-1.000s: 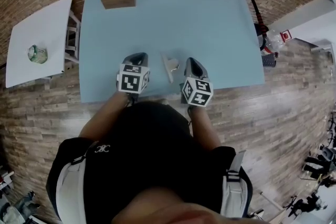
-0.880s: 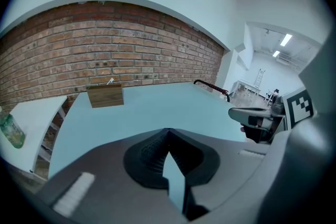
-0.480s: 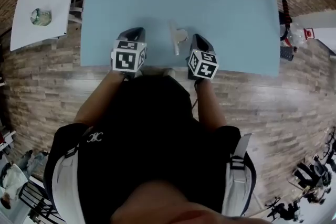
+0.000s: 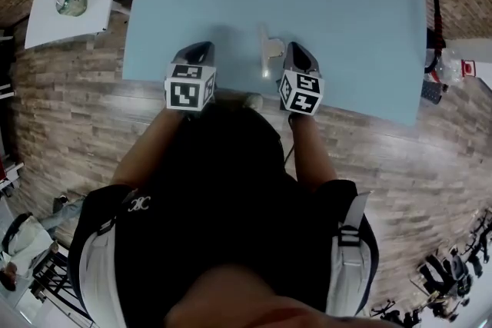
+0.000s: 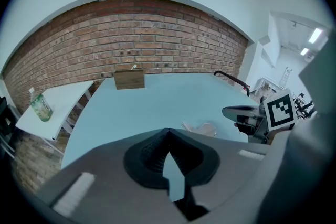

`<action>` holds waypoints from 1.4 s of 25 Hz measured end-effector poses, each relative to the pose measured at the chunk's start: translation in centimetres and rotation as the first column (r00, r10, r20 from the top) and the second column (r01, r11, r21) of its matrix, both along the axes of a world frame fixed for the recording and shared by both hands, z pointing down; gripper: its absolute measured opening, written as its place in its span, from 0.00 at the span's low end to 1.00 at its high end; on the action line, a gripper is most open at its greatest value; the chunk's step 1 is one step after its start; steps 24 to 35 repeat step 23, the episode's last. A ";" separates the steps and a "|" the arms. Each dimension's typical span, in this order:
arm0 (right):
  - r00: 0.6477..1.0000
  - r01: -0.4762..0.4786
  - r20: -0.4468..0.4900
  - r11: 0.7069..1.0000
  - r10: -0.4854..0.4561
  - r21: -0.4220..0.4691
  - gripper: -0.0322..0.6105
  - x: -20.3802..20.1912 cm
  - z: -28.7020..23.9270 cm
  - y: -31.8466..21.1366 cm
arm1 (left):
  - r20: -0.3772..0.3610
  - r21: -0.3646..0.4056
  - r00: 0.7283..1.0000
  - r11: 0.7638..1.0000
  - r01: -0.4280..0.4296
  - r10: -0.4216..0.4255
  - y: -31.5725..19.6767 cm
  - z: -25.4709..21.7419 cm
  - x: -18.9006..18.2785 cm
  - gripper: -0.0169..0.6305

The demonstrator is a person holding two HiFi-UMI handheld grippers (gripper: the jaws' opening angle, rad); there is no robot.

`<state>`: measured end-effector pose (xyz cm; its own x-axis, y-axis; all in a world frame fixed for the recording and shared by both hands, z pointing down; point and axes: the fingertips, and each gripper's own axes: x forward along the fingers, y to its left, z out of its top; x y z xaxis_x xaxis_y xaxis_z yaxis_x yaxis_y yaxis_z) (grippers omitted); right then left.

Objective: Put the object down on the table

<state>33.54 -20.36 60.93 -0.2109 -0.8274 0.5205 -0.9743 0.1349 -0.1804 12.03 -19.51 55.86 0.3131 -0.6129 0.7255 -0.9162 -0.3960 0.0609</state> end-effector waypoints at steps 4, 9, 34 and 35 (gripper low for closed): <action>1.000 0.001 -0.008 1.000 -0.001 0.020 0.07 -0.3 -1.1 0.1 | -0.013 0.014 1.000 1.000 -0.015 0.015 -0.2 -0.2 0.7 0.02; 1.000 -0.022 -0.005 0.999 0.022 0.025 0.07 0.1 -1.9 0.6 | -0.024 0.023 0.999 0.999 -0.036 0.037 -0.4 -0.5 1.5 0.02; 1.000 -0.002 -0.024 1.000 0.002 0.015 0.07 0.2 -1.8 0.9 | -0.033 0.021 0.999 0.999 -0.030 0.031 -0.2 -0.4 1.7 0.02; 1.000 -0.002 -0.024 1.000 0.002 0.015 0.07 0.2 -1.8 0.9 | -0.033 0.021 0.999 0.999 -0.030 0.031 -0.2 -0.4 1.7 0.02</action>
